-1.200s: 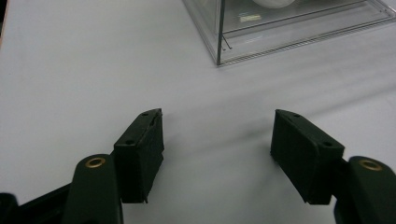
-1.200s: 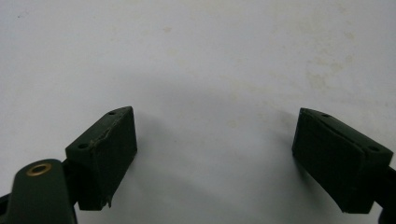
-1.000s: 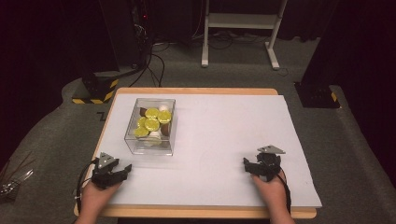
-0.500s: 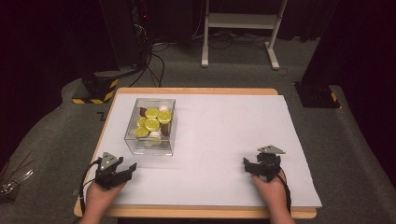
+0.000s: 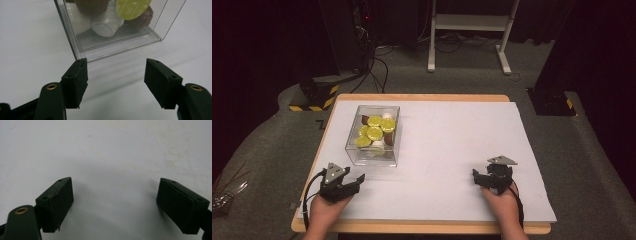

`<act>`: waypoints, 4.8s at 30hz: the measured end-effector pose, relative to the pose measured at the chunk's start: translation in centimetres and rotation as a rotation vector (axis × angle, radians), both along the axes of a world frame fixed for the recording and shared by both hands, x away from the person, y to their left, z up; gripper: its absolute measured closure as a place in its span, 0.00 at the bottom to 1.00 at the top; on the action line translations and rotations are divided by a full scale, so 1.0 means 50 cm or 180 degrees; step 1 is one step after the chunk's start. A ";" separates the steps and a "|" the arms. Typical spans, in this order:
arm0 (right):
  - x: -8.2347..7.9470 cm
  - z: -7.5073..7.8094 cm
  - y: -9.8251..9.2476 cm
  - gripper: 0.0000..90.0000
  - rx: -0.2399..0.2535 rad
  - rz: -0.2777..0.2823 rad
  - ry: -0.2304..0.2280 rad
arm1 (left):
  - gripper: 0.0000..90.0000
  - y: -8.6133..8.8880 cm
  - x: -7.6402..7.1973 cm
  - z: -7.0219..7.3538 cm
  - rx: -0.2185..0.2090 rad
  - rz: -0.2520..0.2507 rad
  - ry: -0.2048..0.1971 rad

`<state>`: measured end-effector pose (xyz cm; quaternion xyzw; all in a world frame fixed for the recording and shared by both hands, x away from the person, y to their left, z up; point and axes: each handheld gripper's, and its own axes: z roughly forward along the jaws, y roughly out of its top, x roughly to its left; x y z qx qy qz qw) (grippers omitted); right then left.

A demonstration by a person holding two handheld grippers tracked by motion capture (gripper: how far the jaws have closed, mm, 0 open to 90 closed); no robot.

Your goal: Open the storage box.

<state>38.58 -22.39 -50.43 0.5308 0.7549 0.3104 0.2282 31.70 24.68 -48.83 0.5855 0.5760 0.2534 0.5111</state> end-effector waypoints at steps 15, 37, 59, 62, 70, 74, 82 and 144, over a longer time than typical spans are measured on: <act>0.000 0.000 0.000 0.16 -0.0001 0.0003 -0.0002 | 0.38 -0.040 0.015 0.034 0.0044 0.0018 -0.0201; 0.000 0.000 0.000 0.16 0.0002 0.0009 -0.0003 | 0.31 -0.086 0.067 0.050 0.0077 0.0249 -0.0219; 0.000 0.000 -0.001 0.16 0.0002 0.0009 -0.0005 | 0.31 -0.122 0.102 0.052 0.0057 0.0547 -0.0319; 0.000 0.000 -0.001 0.16 0.0004 0.0012 -0.0005 | 0.31 -0.128 0.103 0.050 0.0023 0.0631 -0.0360; 0.000 0.000 0.000 0.16 0.0001 0.0009 -0.0003 | 0.35 -0.139 0.105 0.046 0.0056 0.0844 -0.0418; 0.000 0.000 -0.001 0.16 -0.0002 0.0015 -0.0007 | 0.35 -0.143 0.105 0.045 0.0063 0.0889 -0.0423; 0.000 0.000 0.000 0.16 -0.0003 0.0015 -0.0008 | 0.35 -0.147 0.107 0.044 0.0089 0.0954 -0.0427; -0.001 0.000 0.000 0.17 -0.0015 0.0024 -0.0012 | 0.36 -0.157 0.034 0.046 0.0072 0.0955 -0.0409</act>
